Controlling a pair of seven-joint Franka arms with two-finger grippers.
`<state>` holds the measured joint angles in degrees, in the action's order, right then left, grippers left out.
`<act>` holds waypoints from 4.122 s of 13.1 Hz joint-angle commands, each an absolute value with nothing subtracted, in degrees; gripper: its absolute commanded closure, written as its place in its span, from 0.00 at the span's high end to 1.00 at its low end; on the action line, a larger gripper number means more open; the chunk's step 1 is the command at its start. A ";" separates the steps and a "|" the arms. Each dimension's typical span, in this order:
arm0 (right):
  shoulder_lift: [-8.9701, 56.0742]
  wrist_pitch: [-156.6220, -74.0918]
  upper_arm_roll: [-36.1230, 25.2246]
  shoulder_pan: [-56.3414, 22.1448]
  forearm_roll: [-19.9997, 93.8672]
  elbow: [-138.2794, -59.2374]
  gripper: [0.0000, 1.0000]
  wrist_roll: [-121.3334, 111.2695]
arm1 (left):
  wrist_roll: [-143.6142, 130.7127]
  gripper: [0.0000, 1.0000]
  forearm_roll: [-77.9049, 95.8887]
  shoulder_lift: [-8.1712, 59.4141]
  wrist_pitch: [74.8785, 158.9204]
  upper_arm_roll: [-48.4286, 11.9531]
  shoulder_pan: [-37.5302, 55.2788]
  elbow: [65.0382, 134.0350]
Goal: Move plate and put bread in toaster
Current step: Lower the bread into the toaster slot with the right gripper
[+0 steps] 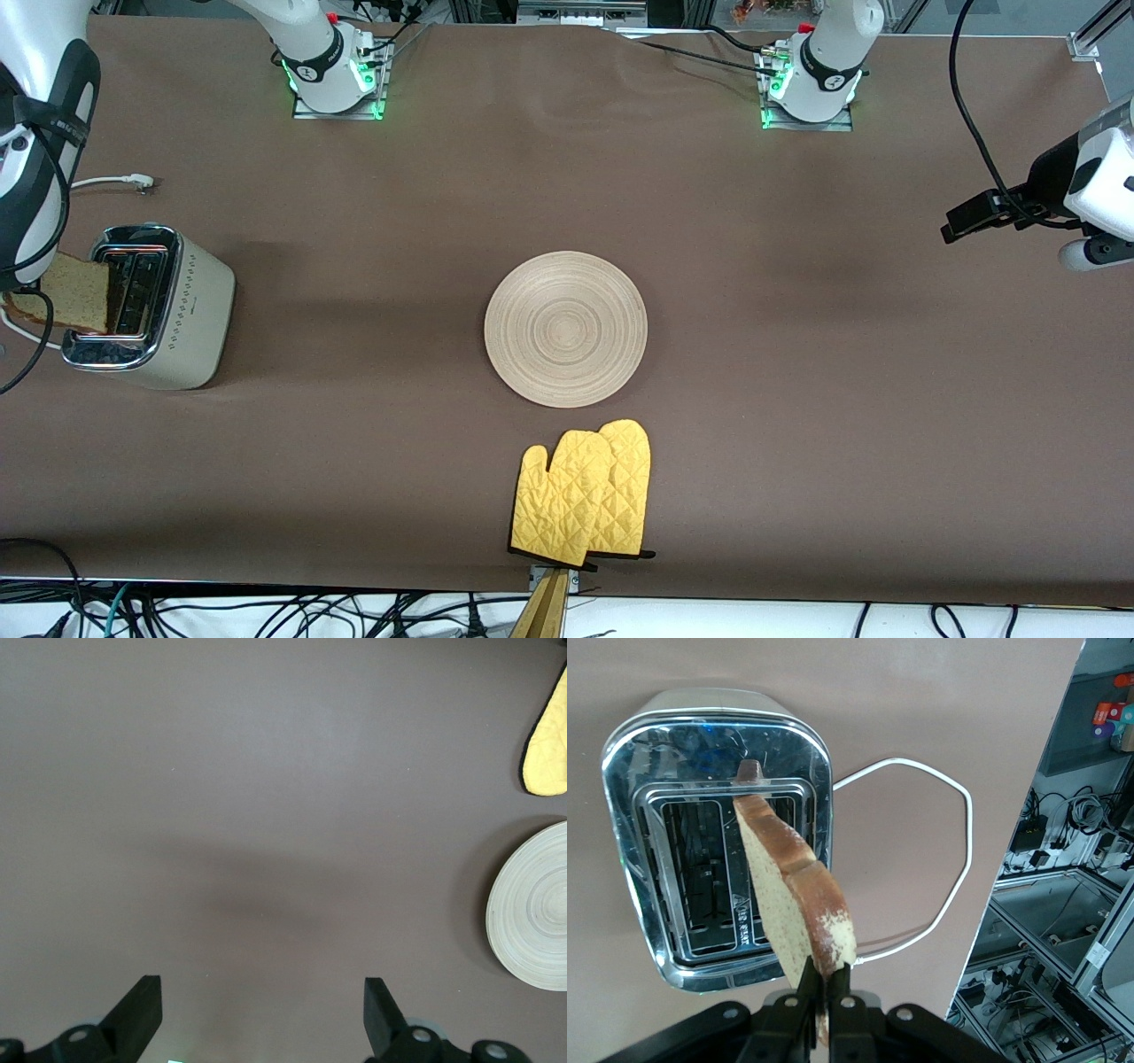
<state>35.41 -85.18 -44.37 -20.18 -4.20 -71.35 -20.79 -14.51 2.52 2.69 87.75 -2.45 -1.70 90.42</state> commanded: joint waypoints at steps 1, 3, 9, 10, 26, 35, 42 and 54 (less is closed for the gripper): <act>36.65 -85.34 -44.38 -19.07 -4.13 -70.58 0.00 -20.48 | -14.41 1.00 3.52 1.32 88.59 -2.99 -2.55 91.85; 37.09 -85.43 -44.38 -18.99 -4.13 -70.58 0.00 -19.00 | -14.41 1.00 3.52 1.32 88.59 -2.99 -2.46 91.85; 36.91 -84.73 -44.56 -17.76 -4.31 -70.93 0.00 -18.54 | -14.41 1.00 3.52 1.32 88.59 -2.99 -2.55 91.85; 37.00 -84.64 -44.56 -17.41 -4.39 -71.01 0.00 -18.46 | -14.41 1.00 3.52 1.32 88.59 -2.99 -2.46 91.85; 40.60 -85.52 -43.95 -18.01 1.32 -71.81 0.00 -10.65 | -14.33 1.00 3.52 1.32 88.59 -2.99 -2.55 91.85; 41.31 -88.24 -41.22 -17.49 2.90 -72.16 0.00 -9.40 | -14.24 1.00 3.52 1.32 88.94 -2.99 -2.46 91.85; 41.66 -90.34 -41.13 -15.56 3.16 -72.16 0.00 -10.10 | -14.24 1.00 3.52 1.32 89.03 -2.99 -2.55 91.85; 42.28 -90.35 -41.04 -15.73 5.89 -72.77 1.00 -10.54 | -14.24 1.00 3.52 1.32 89.03 -2.99 -2.55 91.85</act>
<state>41.67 -88.92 -41.29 -15.98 4.47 -72.43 -10.21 -14.51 2.52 2.68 88.18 -2.45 -1.73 90.43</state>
